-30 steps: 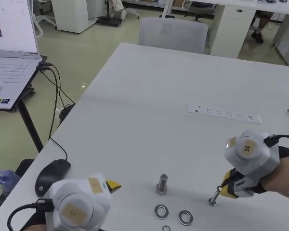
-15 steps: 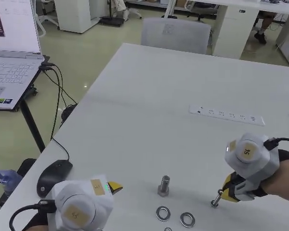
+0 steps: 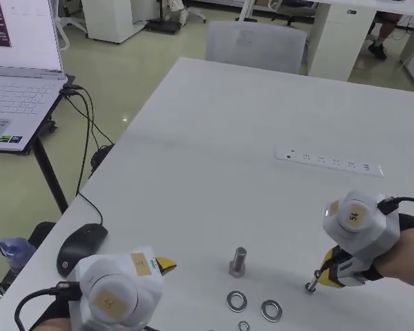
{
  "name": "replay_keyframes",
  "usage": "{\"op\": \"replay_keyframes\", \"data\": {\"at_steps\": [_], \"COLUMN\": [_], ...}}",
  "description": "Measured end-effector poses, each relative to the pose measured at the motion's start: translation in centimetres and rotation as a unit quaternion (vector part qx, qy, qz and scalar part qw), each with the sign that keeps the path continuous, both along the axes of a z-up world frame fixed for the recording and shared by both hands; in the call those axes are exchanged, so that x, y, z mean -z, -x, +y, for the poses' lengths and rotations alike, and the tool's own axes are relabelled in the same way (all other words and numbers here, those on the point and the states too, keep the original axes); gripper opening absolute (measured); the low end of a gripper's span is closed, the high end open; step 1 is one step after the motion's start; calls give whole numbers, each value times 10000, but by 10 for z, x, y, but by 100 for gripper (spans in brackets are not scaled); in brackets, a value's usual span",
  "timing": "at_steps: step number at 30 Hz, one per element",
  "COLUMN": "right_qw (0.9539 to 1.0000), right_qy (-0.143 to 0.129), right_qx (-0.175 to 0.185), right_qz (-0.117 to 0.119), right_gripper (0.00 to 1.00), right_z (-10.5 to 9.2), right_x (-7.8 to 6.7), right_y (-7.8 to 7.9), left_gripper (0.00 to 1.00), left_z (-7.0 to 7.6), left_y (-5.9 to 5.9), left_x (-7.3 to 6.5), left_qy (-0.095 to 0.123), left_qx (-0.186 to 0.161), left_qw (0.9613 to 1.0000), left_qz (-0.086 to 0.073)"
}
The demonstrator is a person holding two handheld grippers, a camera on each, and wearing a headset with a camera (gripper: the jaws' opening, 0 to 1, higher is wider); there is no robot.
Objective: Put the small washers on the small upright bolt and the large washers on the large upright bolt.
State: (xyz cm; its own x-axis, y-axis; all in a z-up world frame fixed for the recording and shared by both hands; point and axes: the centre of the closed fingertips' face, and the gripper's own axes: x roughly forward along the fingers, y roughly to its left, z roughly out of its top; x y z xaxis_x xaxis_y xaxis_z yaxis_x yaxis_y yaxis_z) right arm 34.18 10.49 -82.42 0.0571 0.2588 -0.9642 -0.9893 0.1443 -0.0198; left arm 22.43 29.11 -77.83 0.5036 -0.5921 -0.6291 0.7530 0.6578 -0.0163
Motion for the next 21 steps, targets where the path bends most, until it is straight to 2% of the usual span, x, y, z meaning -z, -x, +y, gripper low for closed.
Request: {"op": "replay_keyframes", "data": {"at_steps": [8,18,21], "right_qw": [10000,9999,9999], "right_qy": [-15,21,11], "right_qx": [21,-34,5], "right_qz": [65,97,139], "right_gripper": [13,13,13], "right_z": [1,1,1], "right_x": [8,23,28], "right_y": [0,2,2], "left_gripper": [78,81,82], "left_z": [2,0,0], "left_y": [1,-1,-2], "left_x": [3,-2,-1], "left_qy": [5,72,59], "left_qx": [-18,-29,-22], "left_qw": [10000,10000,10000], "left_qz": [31,-58,-39]}}
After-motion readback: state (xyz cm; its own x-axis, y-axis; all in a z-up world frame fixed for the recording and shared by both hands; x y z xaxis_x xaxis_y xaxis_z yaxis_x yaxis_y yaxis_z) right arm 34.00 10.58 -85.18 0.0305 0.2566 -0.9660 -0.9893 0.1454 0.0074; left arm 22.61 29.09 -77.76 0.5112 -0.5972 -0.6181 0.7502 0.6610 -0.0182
